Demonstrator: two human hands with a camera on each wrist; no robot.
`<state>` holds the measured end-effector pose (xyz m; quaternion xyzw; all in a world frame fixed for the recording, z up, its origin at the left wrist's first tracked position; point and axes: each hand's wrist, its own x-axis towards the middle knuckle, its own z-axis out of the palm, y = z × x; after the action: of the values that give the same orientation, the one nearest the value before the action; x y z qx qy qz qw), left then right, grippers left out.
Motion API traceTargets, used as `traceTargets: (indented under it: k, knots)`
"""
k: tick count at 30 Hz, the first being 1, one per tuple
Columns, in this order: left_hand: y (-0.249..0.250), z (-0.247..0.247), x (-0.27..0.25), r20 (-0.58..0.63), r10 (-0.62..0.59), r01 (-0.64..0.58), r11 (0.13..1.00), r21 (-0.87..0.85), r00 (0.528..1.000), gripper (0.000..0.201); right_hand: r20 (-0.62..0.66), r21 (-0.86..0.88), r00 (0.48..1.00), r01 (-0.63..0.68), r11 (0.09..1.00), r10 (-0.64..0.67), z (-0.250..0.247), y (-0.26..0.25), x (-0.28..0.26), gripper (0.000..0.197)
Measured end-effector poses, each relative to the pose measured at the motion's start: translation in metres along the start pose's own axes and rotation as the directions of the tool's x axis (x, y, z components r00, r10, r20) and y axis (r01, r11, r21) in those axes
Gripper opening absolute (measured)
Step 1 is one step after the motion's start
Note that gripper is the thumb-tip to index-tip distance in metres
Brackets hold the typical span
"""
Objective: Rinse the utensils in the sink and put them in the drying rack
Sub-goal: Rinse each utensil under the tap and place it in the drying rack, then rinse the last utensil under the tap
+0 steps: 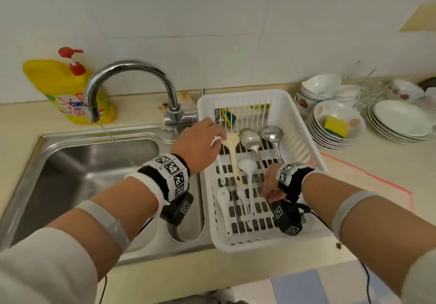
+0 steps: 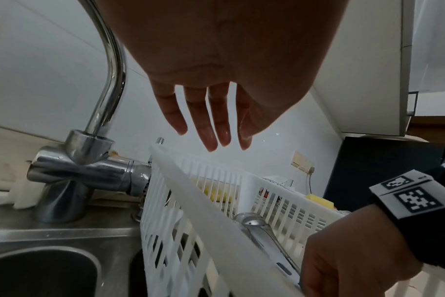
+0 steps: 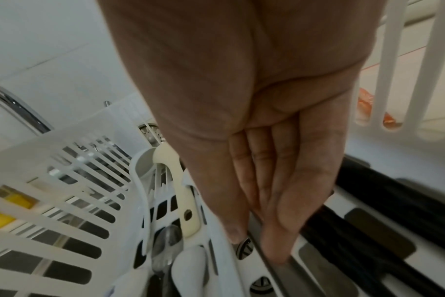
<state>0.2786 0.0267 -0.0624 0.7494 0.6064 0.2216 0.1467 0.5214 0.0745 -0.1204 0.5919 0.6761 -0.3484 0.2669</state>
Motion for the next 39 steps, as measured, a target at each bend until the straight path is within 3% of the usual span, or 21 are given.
traceTargets:
  k: [1,3,6,12,17,21,25,27,29,33,35,39]
  knots:
    - [0.000,0.002,0.001,0.007,-0.008,0.008,1.000,-0.009,1.000,0.017,0.020,-0.027,1.000,0.023,0.999,-0.023,-0.001,0.001,0.002,0.039]
    - [-0.001,0.005,0.002,0.026,-0.020,0.021,0.999,-0.033,0.999,0.017,0.050,0.061,0.999,-0.019,0.998,0.016,-0.001,0.005,0.013,0.038]
    - [-0.005,0.009,0.005,0.034,-0.032,0.034,0.998,-0.051,0.999,0.017,0.081,0.028,0.991,-0.114,0.993,0.111,0.002,0.010,0.026,0.040]
    - [-0.013,0.012,0.013,0.060,-0.008,0.013,0.996,-0.093,0.998,0.017,-0.019,0.147,0.994,-0.105,0.984,0.109,-0.003,0.018,0.016,0.035]
    - [-0.021,0.012,0.023,0.113,0.008,0.008,0.991,-0.134,0.994,0.017,-0.102,0.412,0.991,-0.041,0.910,0.091,-0.014,0.015,-0.012,0.023]
    - [-0.033,-0.003,0.029,0.098,-0.021,0.031,0.993,-0.110,0.995,0.018,-0.329,0.495,0.944,0.204,0.844,-0.035,-0.038,-0.015,-0.032,0.014]
    - [-0.057,-0.021,0.031,0.069,-0.110,0.113,0.992,-0.048,0.992,0.016,-0.564,0.374,0.795,0.488,0.789,-0.224,-0.077,-0.064,-0.029,0.015]
    - [-0.069,-0.027,0.028,0.054,-0.148,0.148,0.989,0.002,0.988,0.015,-0.616,0.239,0.725,0.544,0.804,-0.308,-0.095,-0.091,-0.015,0.017]
    - [-0.079,-0.033,0.025,0.038,-0.179,0.176,0.982,0.071,0.983,0.014,-0.638,0.131,0.688,0.541,0.831,-0.347,-0.111,-0.118,0.004,0.025]
    - [-0.095,-0.043,0.019,-0.011,-0.204,0.203,0.965,0.167,0.979,0.014,-0.588,-0.135,0.684,0.443,0.886,-0.431,-0.131,-0.160,0.047,0.044]
    - [-0.101,-0.047,0.020,-0.014,-0.221,0.220,0.959,0.178,0.975,0.015,-0.539,-0.260,0.707,0.377,0.889,-0.458,-0.136,-0.175,0.063,0.047]
    - [-0.109,-0.051,0.020,-0.020,-0.240,0.239,0.956,0.168,0.971,0.016,-0.498,-0.279,0.755,0.327,0.903,-0.427,-0.136,-0.193,0.079,0.056]
